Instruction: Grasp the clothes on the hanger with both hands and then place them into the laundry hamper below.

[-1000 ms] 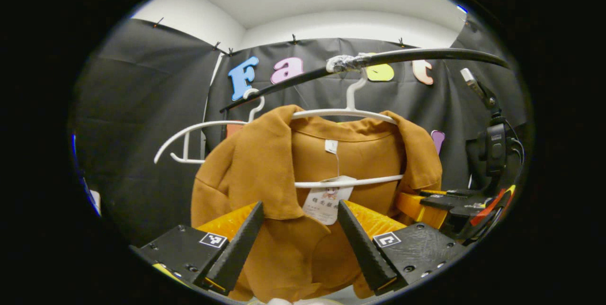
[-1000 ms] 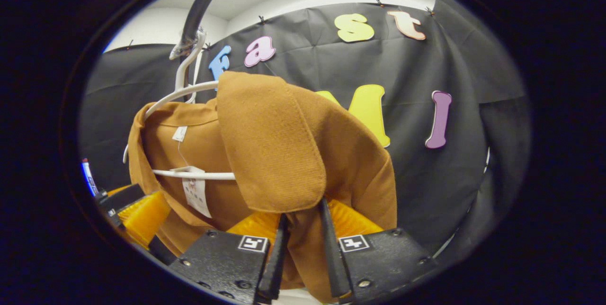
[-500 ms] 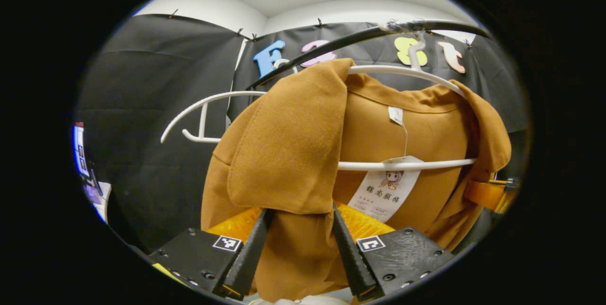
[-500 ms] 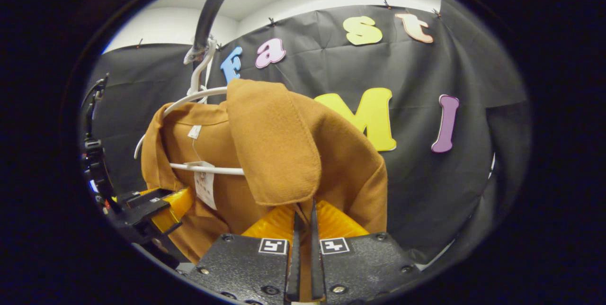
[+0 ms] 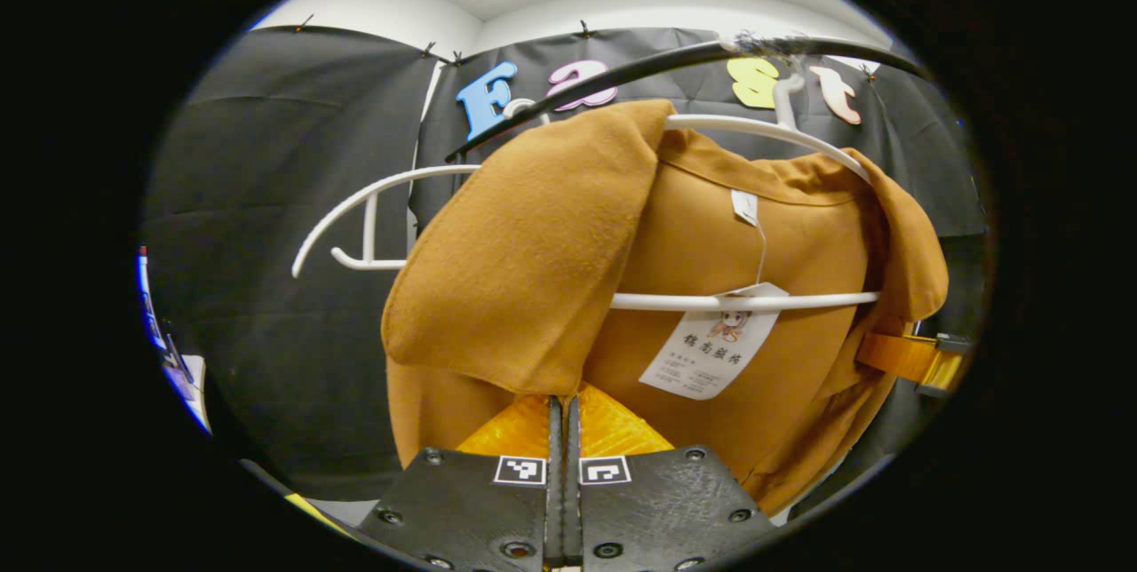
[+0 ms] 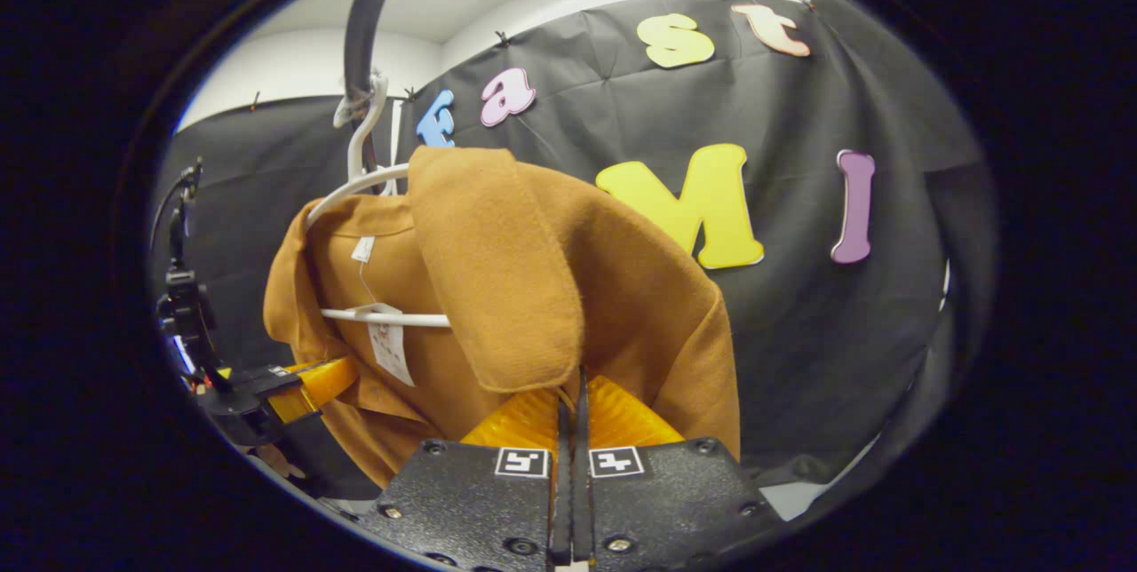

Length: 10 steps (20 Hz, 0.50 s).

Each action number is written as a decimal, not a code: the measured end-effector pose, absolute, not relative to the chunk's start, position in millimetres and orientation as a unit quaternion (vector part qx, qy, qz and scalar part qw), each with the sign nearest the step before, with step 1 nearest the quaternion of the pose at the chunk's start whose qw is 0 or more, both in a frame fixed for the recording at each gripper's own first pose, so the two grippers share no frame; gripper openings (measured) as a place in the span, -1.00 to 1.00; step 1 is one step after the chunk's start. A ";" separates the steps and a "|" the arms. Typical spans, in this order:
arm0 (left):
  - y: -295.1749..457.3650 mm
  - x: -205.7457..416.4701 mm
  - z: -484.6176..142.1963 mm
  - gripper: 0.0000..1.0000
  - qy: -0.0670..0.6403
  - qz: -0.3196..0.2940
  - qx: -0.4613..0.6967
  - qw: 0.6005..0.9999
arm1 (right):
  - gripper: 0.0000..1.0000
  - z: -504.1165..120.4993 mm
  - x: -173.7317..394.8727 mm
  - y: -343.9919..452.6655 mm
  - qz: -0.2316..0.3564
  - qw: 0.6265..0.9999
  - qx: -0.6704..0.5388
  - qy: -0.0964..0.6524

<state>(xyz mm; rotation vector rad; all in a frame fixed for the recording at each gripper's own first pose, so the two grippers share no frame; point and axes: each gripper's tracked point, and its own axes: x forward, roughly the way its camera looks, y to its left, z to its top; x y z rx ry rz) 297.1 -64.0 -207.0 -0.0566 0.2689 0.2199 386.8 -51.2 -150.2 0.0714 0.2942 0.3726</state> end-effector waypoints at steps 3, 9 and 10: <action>-66.4 291.3 -202.2 -1.00 0.133 0.084 -0.068 0.985 | -0.93 -144.2 380.8 -48.7 0.227 0.960 0.063 0.150; -95.3 263.8 -163.9 -1.00 0.096 0.013 -0.101 0.990 | -0.93 -130.2 355.4 -41.0 0.299 0.934 0.131 0.143; -98.8 258.3 -155.5 -0.91 0.089 0.006 -0.097 0.991 | -0.92 -128.3 353.3 -39.1 0.310 0.929 0.140 0.143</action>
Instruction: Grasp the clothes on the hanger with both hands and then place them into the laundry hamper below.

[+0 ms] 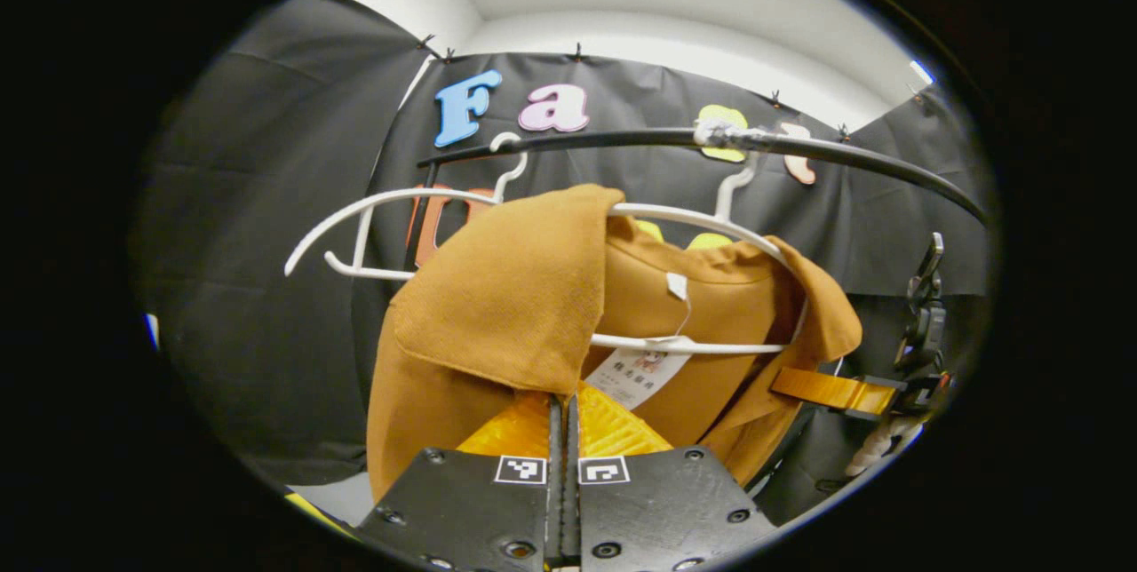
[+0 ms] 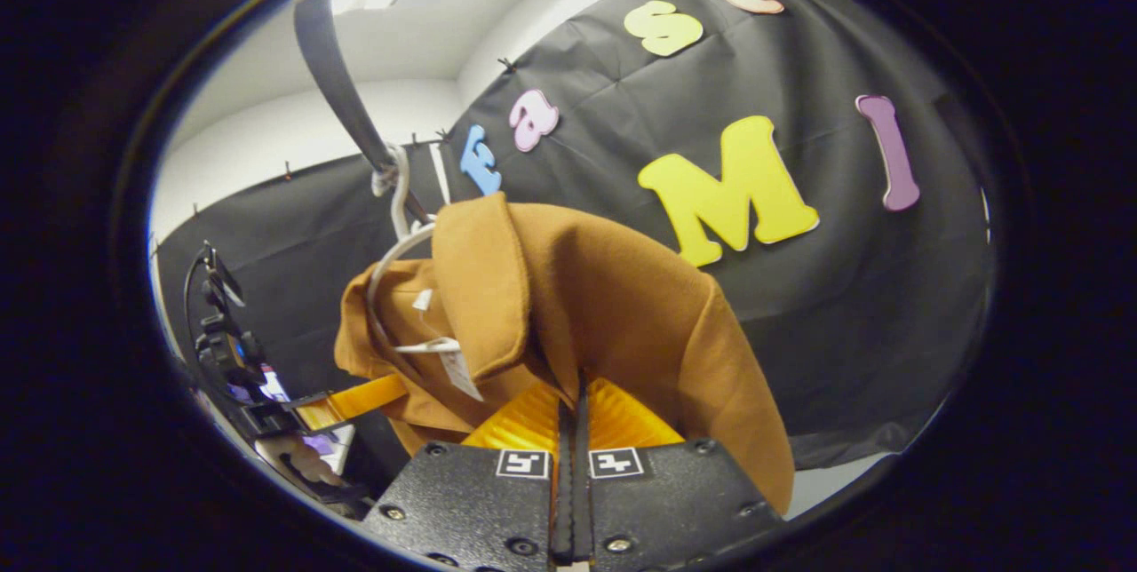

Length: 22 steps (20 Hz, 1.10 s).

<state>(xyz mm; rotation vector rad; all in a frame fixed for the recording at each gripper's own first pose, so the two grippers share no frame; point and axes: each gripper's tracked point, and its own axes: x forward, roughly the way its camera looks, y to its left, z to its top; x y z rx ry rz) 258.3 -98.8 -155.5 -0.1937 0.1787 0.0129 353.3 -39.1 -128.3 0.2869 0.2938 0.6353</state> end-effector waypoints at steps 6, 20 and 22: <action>-91.5 242.2 -114.2 -0.89 0.054 -0.009 -0.118 0.992 | -0.94 -108.4 337.7 -38.4 0.365 0.874 0.283 0.151; -11.8 252.5 -83.6 -1.00 0.049 0.058 -0.108 0.991 | -0.94 -38.5 354.6 -92.5 0.386 0.795 0.460 0.085; -3.7 253.8 -83.4 -0.89 0.051 0.064 -0.107 0.991 | -0.94 -37.5 361.5 -108.1 0.368 0.803 0.463 0.077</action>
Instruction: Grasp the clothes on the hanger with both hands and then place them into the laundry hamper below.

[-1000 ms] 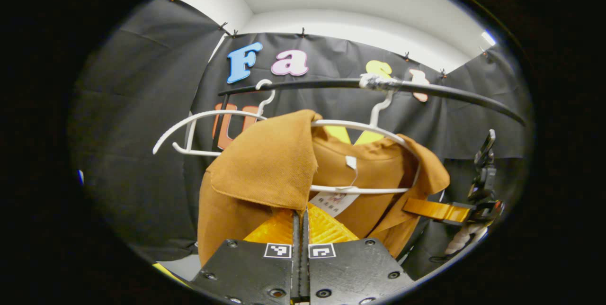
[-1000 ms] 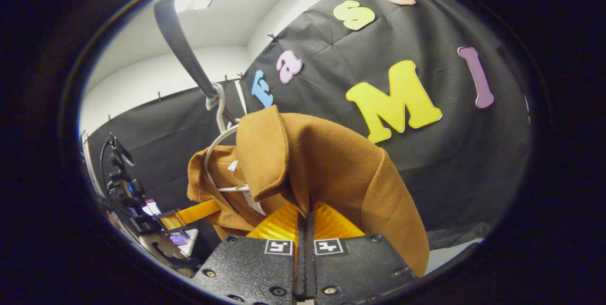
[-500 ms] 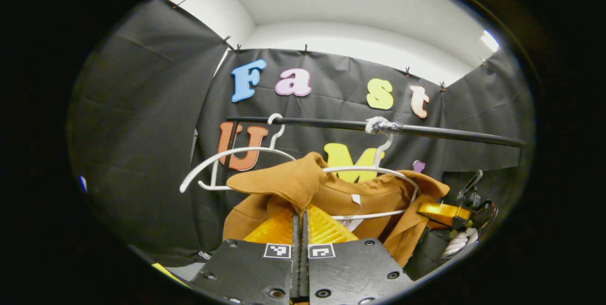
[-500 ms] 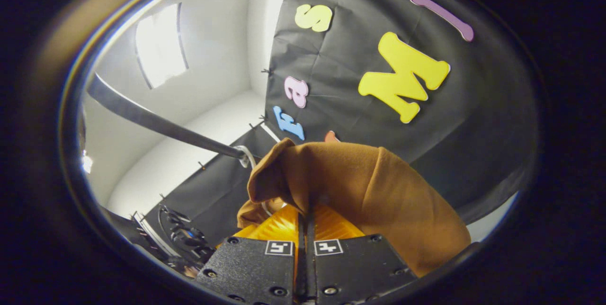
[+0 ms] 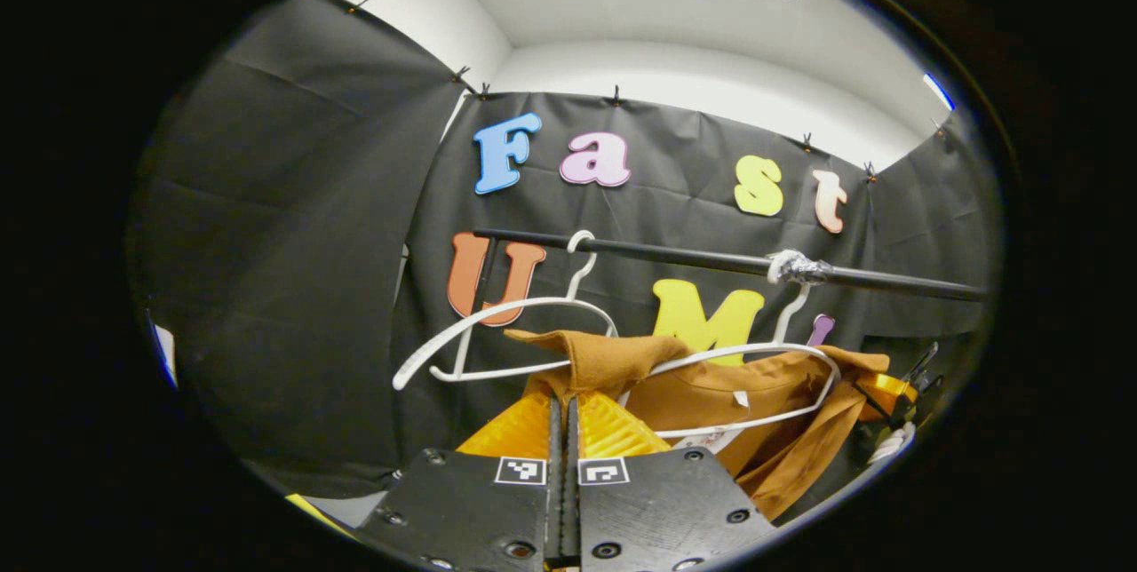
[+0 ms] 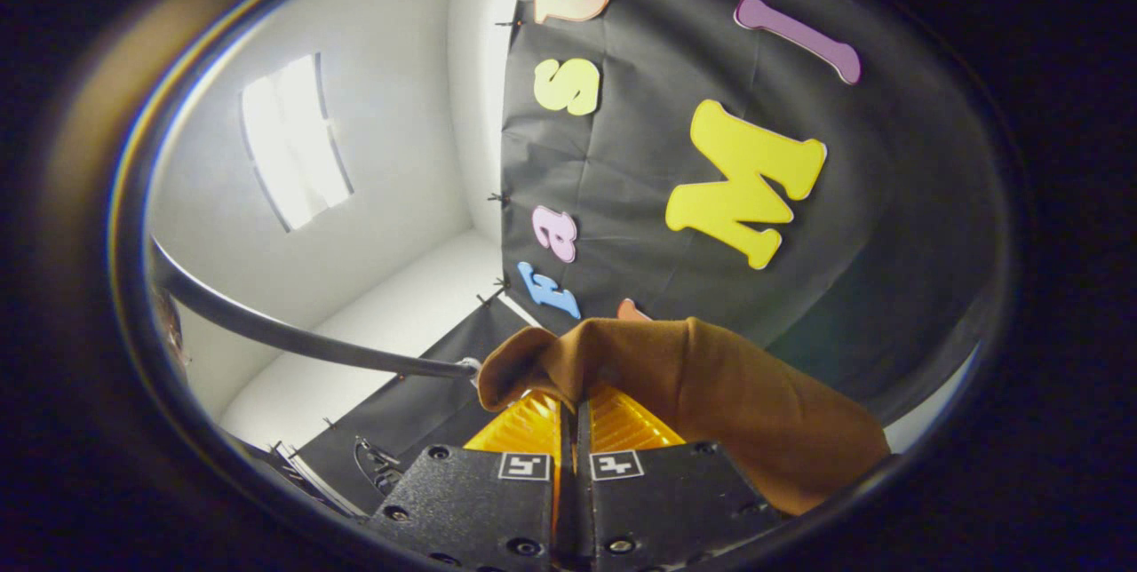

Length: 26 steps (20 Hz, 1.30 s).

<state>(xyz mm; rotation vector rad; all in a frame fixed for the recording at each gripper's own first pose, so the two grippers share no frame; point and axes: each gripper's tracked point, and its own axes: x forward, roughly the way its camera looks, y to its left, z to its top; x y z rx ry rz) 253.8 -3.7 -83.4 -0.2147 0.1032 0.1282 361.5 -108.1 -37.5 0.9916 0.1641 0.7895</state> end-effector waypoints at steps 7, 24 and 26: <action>23.7 263.2 -108.5 -0.89 0.085 0.079 -0.085 0.990 | -0.94 -60.9 389.0 -134.0 0.288 0.863 0.408 0.076; 24.7 299.6 -69.6 -1.00 0.058 0.066 -0.042 0.995 | -0.94 -31.9 440.0 -163.7 0.227 0.915 0.332 0.028; 28.5 298.2 -76.8 -0.89 0.059 0.074 -0.045 0.994 | -0.94 -44.5 439.4 -159.1 0.221 0.928 0.296 0.042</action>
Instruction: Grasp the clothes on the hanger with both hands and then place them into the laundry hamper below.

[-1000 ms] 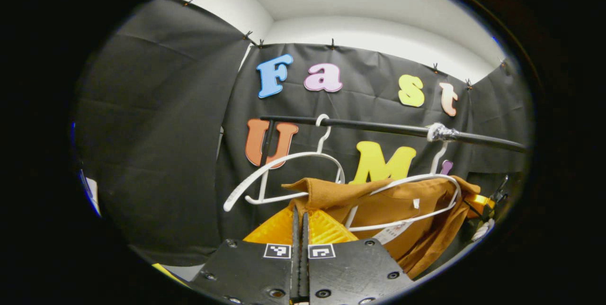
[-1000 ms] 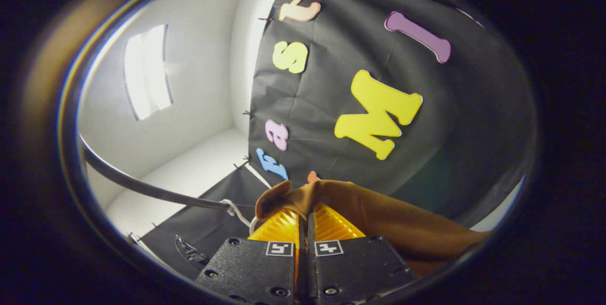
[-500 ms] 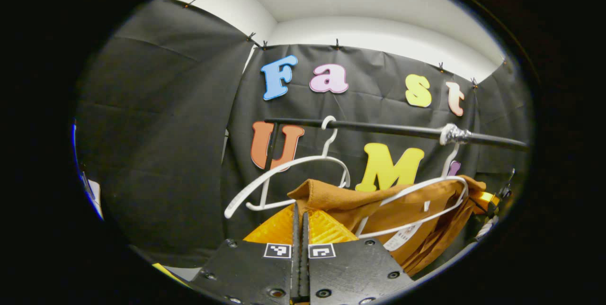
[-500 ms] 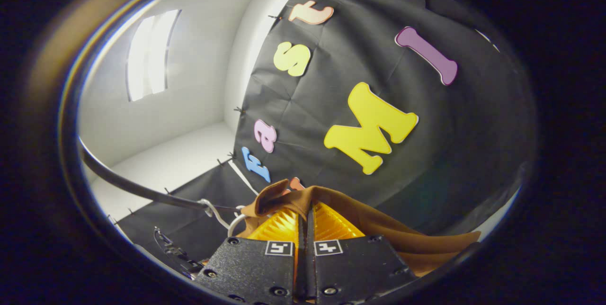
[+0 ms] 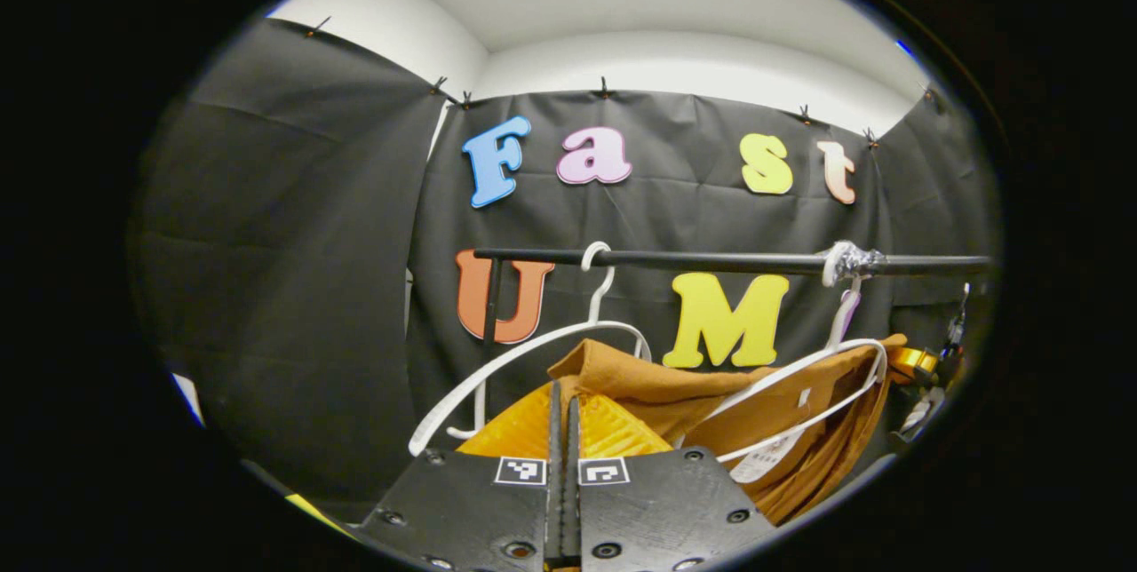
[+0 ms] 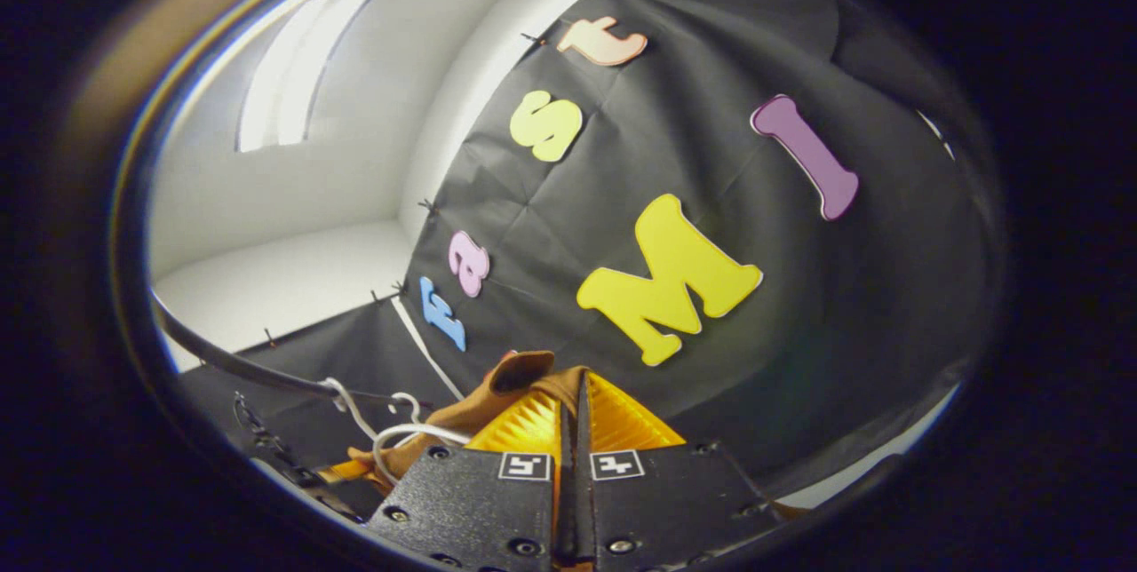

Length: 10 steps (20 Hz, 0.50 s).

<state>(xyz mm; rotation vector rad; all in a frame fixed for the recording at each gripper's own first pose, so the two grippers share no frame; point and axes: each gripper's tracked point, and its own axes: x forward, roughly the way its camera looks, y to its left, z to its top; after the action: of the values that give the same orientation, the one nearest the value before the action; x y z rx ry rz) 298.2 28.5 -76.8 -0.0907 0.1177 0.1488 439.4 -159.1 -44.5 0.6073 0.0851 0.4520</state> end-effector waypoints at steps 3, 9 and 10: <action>33.4 292.6 -95.9 -1.00 0.074 0.083 -0.081 0.991 | -0.94 -62.7 440.5 -154.2 0.221 0.927 0.295 0.063; 44.6 276.7 -133.5 -0.89 0.103 0.096 -0.115 0.983 | -0.94 -115.1 431.6 -146.0 0.222 0.925 0.287 0.114; 47.1 272.2 -141.1 -0.89 0.110 0.100 -0.117 0.982 | -0.94 -122.6 426.1 -146.0 0.221 0.923 0.290 0.121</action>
<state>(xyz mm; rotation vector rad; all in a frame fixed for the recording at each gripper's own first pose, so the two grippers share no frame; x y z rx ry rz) 272.2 47.1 -141.1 -0.2360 0.2216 0.2012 426.1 -146.0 -122.6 0.5948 0.2480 0.4539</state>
